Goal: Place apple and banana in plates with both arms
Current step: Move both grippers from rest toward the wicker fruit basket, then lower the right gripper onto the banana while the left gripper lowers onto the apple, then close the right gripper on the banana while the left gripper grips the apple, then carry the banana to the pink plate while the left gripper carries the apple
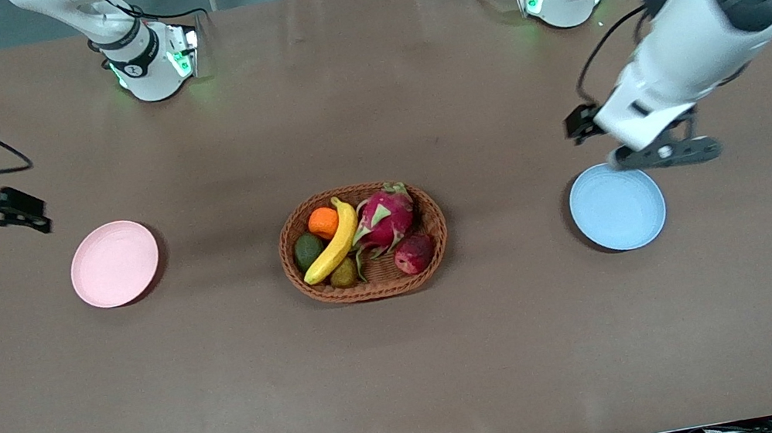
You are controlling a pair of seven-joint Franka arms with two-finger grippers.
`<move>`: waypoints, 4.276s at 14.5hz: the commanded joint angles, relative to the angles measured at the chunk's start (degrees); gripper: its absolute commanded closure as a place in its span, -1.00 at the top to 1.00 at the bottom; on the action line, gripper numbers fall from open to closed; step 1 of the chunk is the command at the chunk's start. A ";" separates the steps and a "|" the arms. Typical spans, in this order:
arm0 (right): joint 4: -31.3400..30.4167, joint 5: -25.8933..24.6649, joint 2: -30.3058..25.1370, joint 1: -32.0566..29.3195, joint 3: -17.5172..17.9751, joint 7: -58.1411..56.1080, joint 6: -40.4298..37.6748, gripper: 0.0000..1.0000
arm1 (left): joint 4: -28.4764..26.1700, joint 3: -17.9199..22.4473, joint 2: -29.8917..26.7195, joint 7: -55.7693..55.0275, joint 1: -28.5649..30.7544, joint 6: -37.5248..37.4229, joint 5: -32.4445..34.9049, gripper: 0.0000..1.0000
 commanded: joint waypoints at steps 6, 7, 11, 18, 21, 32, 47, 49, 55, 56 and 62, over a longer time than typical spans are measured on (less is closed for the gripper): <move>2.06 3.64 15.42 17.29 -0.38 36.28 10.84 1.00 | 2.52 0.09 12.52 -26.89 -9.80 14.88 -3.20 1.00; 2.58 3.64 17.53 19.93 -0.38 43.24 13.48 1.00 | 3.84 0.09 14.45 -29.53 -10.68 16.21 -3.47 1.00; 8.81 3.21 27.28 28.12 -0.47 62.34 20.26 1.00 | 12.19 0.26 24.20 -39.73 -14.99 20.34 -3.30 1.00; 13.57 3.38 35.56 29.27 -0.47 77.14 20.45 0.57 | 12.46 0.35 30.37 -50.99 -17.01 32.99 -3.38 1.00; 13.57 4.69 36.80 29.27 -0.38 77.23 20.62 0.37 | 12.46 0.26 32.48 -54.94 -17.10 37.13 -3.38 1.00; 13.40 9.62 39.17 29.36 -0.47 76.62 24.14 0.31 | 12.20 0.35 35.30 -57.24 -18.60 39.25 -3.03 1.00; 13.22 9.88 39.79 30.07 -0.38 76.18 24.05 -0.04 | 12.29 0.88 28.46 -56.81 -17.37 35.83 -2.77 0.06; 13.31 9.80 39.79 30.07 -0.38 75.91 23.88 -0.25 | 12.03 0.88 25.56 -56.37 -15.45 34.16 -2.51 0.00; 14.89 9.45 37.25 29.28 -0.56 74.25 20.65 -0.34 | 6.16 0.88 17.65 -40.23 -7.02 24.14 -2.50 0.01; 16.20 9.44 36.46 28.58 -0.65 73.03 18.01 -0.34 | 3.09 0.96 15.89 -35.93 -5.00 23.69 -2.50 0.01; 18.76 8.92 31.62 17.00 -1.08 46.98 1.40 -0.34 | -9.76 0.88 12.01 -25.69 3.98 24.13 3.81 0.03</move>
